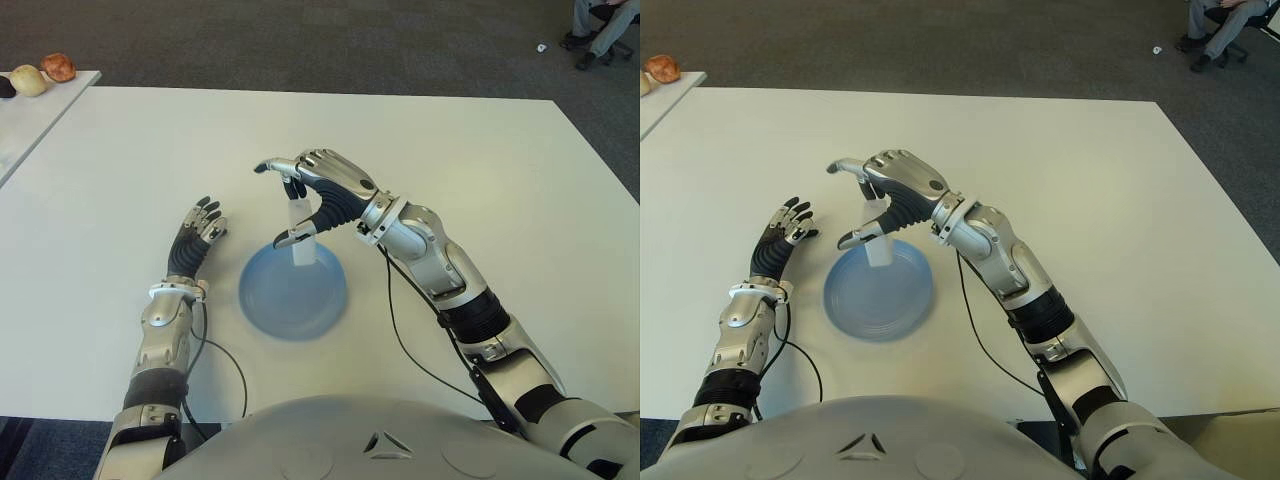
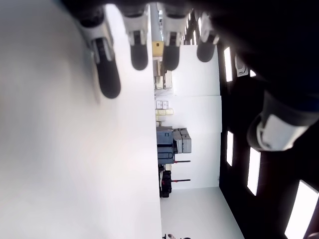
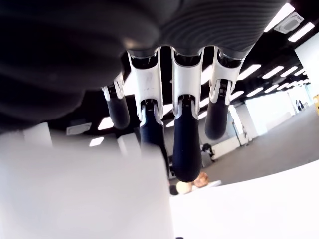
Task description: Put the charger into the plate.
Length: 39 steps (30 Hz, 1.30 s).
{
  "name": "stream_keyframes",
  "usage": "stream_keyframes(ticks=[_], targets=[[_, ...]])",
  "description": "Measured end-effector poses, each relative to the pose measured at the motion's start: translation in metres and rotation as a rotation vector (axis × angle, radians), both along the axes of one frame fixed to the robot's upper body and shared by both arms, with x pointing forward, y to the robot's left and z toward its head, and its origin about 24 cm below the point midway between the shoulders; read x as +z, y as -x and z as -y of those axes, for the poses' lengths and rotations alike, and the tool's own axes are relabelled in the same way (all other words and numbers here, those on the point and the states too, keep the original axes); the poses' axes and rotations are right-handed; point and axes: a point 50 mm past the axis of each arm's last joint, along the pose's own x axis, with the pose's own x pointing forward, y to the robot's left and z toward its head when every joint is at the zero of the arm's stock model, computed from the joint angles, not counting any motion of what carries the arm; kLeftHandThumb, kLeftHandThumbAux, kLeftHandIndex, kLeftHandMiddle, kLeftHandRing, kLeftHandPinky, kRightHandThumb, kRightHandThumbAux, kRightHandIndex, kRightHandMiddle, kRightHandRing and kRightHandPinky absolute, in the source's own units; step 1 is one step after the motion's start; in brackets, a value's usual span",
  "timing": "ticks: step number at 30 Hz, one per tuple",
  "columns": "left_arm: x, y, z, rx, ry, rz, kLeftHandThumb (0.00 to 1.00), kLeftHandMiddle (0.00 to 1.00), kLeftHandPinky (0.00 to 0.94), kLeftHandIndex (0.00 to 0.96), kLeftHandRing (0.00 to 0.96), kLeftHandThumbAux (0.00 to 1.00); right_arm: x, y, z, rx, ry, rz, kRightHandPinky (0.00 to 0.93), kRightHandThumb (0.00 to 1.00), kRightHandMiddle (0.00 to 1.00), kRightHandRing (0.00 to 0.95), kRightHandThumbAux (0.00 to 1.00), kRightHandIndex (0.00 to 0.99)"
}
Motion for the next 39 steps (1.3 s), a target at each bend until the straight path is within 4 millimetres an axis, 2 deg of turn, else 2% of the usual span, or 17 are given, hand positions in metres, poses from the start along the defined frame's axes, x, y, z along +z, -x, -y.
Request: stream_keyframes(ticks=[6, 16, 23, 33, 39], targets=[[0.000, 0.000, 0.004, -0.019, -0.002, -0.001, 0.000, 0.132, 0.043, 0.000, 0.108, 0.538, 0.003, 0.000, -0.002, -0.001, -0.020, -0.024, 0.000, 0.170, 0.000, 0.000, 0.169, 0.000], [0.001, -0.003, 0.003, -0.030, -0.013, -0.005, 0.000, 0.085, 0.059, 0.000, 0.069, 0.526, 0.010, -0.002, -0.003, -0.013, -0.030, -0.025, 0.000, 0.180, 0.000, 0.000, 0.190, 0.000], [0.001, -0.005, 0.003, -0.033, -0.013, -0.010, 0.000, 0.067, 0.036, 0.000, 0.053, 0.528, 0.014, -0.003, -0.001, -0.033, -0.061, -0.042, 0.000, 0.199, 0.000, 0.000, 0.190, 0.000], [0.001, -0.006, 0.004, -0.035, -0.011, -0.012, 0.000, 0.098, 0.082, 0.000, 0.085, 0.529, 0.015, -0.007, 0.000, -0.061, -0.100, -0.058, 0.000, 0.148, 0.000, 0.000, 0.232, 0.000], [0.001, -0.006, 0.003, -0.041, -0.011, -0.015, 0.000, 0.114, 0.089, 0.000, 0.102, 0.535, 0.018, -0.031, -0.002, -0.137, -0.126, -0.088, 0.000, 0.108, 0.000, 0.000, 0.236, 0.000]])
